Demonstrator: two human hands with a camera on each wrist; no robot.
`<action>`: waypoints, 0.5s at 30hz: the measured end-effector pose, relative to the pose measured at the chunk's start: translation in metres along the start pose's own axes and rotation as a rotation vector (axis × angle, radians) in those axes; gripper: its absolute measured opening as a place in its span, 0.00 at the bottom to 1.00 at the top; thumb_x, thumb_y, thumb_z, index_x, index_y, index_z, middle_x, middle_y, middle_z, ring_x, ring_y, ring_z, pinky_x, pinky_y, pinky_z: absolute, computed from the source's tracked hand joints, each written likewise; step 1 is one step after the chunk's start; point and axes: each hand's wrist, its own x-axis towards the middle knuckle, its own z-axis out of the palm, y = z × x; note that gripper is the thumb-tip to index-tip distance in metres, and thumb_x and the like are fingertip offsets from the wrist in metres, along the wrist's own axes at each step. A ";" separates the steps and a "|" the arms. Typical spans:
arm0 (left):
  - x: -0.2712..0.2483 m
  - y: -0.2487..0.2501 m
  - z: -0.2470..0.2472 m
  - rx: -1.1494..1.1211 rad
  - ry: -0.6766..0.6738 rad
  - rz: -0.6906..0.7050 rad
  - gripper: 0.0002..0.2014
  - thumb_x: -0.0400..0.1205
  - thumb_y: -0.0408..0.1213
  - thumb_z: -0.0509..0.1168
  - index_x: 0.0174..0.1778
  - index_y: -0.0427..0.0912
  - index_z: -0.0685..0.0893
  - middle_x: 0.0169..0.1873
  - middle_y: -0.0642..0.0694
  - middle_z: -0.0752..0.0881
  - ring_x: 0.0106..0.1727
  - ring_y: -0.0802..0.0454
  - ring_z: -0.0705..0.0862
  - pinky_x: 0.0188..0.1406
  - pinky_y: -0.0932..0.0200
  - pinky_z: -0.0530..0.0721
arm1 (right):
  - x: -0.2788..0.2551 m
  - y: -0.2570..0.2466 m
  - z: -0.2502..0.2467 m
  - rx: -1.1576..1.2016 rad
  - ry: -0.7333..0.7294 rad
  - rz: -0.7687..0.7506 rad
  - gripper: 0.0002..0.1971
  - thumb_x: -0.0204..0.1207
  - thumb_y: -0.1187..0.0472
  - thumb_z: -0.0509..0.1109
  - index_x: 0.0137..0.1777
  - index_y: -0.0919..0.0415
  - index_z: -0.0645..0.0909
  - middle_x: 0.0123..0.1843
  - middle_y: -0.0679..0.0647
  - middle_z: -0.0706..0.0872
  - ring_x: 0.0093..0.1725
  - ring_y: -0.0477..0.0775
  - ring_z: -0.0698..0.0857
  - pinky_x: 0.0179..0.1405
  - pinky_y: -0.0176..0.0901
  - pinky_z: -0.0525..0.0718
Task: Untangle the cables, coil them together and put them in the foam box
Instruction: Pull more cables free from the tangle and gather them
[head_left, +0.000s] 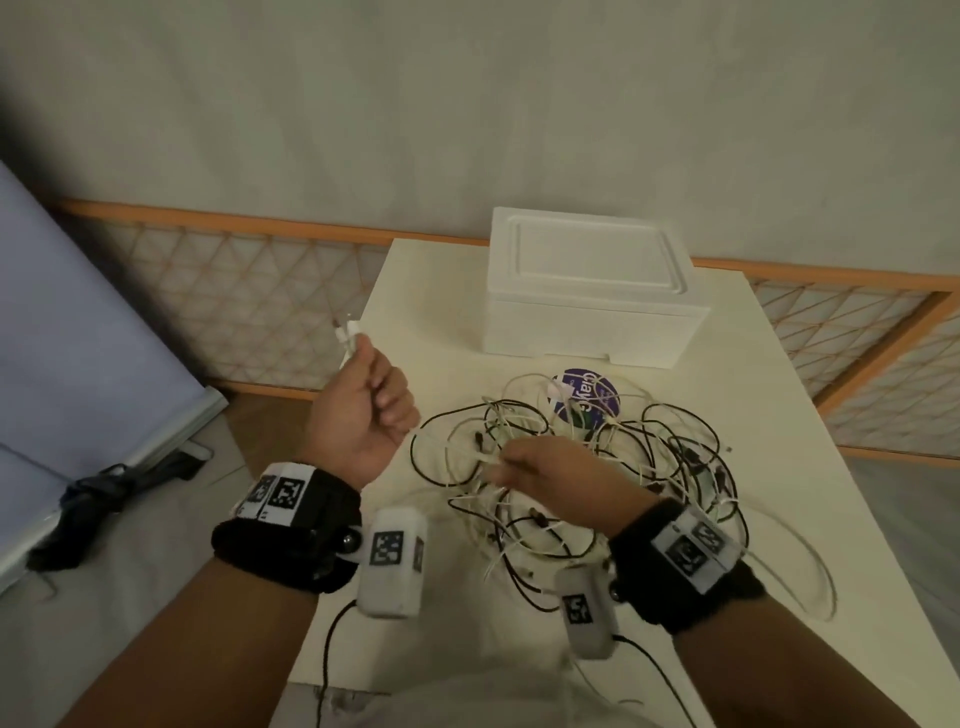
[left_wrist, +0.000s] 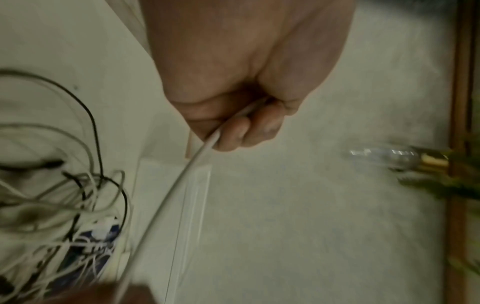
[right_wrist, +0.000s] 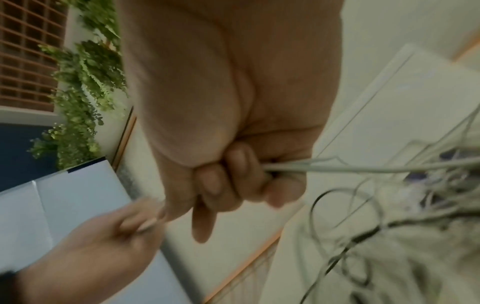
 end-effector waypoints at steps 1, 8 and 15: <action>0.000 0.001 -0.015 -0.011 0.060 0.007 0.26 0.86 0.54 0.52 0.23 0.47 0.66 0.17 0.52 0.64 0.14 0.58 0.61 0.15 0.66 0.61 | -0.007 0.012 -0.005 -0.071 0.045 0.040 0.20 0.80 0.39 0.59 0.35 0.54 0.74 0.31 0.46 0.77 0.31 0.39 0.75 0.34 0.41 0.75; -0.020 -0.026 -0.127 0.088 0.494 -0.134 0.24 0.88 0.54 0.52 0.26 0.47 0.61 0.16 0.52 0.60 0.12 0.58 0.57 0.13 0.69 0.56 | -0.086 0.082 -0.058 -0.361 0.274 0.608 0.28 0.78 0.34 0.56 0.29 0.54 0.79 0.27 0.50 0.81 0.32 0.50 0.81 0.35 0.47 0.81; -0.043 -0.068 -0.141 0.311 0.449 -0.443 0.20 0.88 0.48 0.56 0.30 0.46 0.67 0.15 0.52 0.60 0.13 0.57 0.56 0.14 0.66 0.55 | -0.131 0.126 -0.004 -0.529 -0.375 0.776 0.10 0.73 0.48 0.67 0.39 0.49 0.70 0.46 0.47 0.77 0.53 0.49 0.81 0.47 0.39 0.78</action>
